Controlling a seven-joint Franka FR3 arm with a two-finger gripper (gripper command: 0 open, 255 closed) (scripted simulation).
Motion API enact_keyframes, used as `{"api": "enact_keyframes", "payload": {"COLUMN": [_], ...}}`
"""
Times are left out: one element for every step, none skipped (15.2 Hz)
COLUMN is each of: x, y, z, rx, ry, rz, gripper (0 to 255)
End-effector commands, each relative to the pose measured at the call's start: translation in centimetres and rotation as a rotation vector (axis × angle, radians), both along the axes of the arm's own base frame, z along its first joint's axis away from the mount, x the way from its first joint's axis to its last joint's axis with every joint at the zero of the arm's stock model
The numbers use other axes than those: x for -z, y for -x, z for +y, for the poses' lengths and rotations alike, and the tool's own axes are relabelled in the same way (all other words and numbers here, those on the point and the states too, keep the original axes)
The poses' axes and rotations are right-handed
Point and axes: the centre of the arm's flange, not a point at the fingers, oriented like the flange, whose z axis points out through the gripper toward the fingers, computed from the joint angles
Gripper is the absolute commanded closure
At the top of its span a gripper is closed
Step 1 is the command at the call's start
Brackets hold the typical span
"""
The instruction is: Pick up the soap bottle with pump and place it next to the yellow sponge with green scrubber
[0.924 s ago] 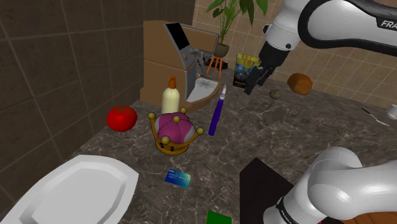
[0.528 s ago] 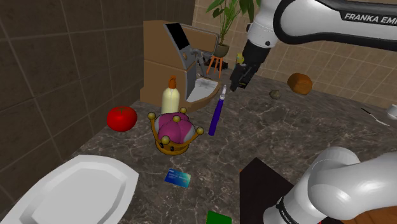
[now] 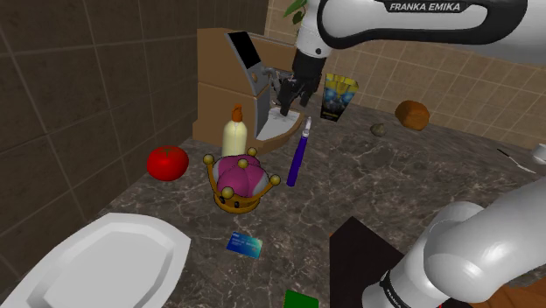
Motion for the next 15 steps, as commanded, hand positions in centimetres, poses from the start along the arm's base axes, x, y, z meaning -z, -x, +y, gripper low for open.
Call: {"api": "enact_keyframes", "payload": {"x": [0.7, 0.9, 1.1, 1.4, 1.6, 1.8, 2.0, 2.2, 2.4, 2.7, 2.9, 3.1, 3.4, 3.5, 4.0], "y": [-2.7, -4.0, -5.2, -6.5, -7.7, -9.0, -10.2, -11.5, -12.7, -14.0, -15.2, -16.4, -17.7, -18.4, -18.5], "z": [0.8, 1.2, 1.6, 2.0, 2.5, 2.9, 3.4, 3.8, 4.3, 4.7, 5.2, 5.7, 6.1, 6.4, 6.4], "rx": [-0.006, -0.009, -0.011, -0.014, -0.017, -0.02, -0.023, -0.026, -0.029, -0.031, -0.034, -0.037, -0.04, -0.042, -0.042], "ry": [-0.006, -0.009, -0.012, -0.015, -0.018, -0.02, -0.023, -0.026, -0.029, -0.032, -0.035, -0.038, -0.04, -0.042, -0.042], "rz": [0.006, 0.009, 0.012, 0.015, 0.019, 0.022, 0.025, 0.028, 0.031, 0.034, 0.037, 0.041, 0.044, 0.046, 0.046], "gripper": [0, 0, 0, 0, 0, 0, 0, 0, 0, 0, 0, 0, 0, 0, 0]}}
